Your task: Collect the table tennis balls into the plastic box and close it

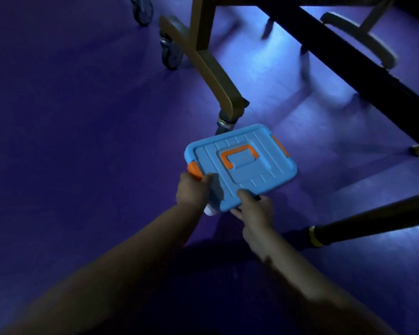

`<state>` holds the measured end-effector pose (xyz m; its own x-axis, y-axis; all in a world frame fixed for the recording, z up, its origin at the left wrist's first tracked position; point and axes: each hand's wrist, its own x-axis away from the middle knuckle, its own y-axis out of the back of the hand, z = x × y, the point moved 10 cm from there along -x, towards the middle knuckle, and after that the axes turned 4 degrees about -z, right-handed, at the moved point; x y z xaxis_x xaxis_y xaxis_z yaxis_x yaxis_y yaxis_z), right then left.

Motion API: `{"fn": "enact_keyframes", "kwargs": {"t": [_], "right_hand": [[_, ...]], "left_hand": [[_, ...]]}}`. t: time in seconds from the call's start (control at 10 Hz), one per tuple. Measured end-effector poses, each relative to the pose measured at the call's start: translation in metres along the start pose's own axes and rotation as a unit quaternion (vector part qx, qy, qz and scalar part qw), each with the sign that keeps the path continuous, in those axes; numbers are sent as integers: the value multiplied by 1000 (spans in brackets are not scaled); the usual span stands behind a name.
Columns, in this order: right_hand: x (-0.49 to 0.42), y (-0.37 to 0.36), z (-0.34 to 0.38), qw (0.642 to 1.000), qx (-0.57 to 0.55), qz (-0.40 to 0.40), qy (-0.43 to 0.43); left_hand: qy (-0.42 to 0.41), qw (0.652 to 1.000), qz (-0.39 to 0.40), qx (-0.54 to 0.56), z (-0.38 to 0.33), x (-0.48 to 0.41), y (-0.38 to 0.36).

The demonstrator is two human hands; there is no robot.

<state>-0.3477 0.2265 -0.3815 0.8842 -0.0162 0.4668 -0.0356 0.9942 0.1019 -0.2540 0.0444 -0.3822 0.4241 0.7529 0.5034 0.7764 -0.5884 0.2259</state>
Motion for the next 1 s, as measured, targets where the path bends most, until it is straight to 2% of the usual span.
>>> {"fn": "enact_keyframes", "kwargs": {"t": [0.1, 0.3, 0.6, 0.7, 0.8, 0.9, 1.0], "right_hand": [[-29, 23, 14, 999, -7, -46, -1], [-65, 44, 38, 998, 4, -66, 23], [-79, 36, 29, 994, 26, -95, 42], [-67, 44, 24, 974, 127, -169, 77], [-27, 23, 57, 856, 396, -197, 268], [37, -35, 77, 673, 504, -127, 527], [66, -77, 62, 683, 513, 13, 519]], "left_hand": [[-19, 998, 59, 21, -5, 5, -29], [-10, 999, 25, 24, 2, -7, -20], [10, 999, 16, 45, 4, -43, 12], [11, 999, 11, 50, 4, -52, 23], [12, 1000, 14, 18, 0, -51, 38], [12, 999, 32, 27, -6, -35, 54], [29, 998, 46, 27, -3, -17, 79]]}}
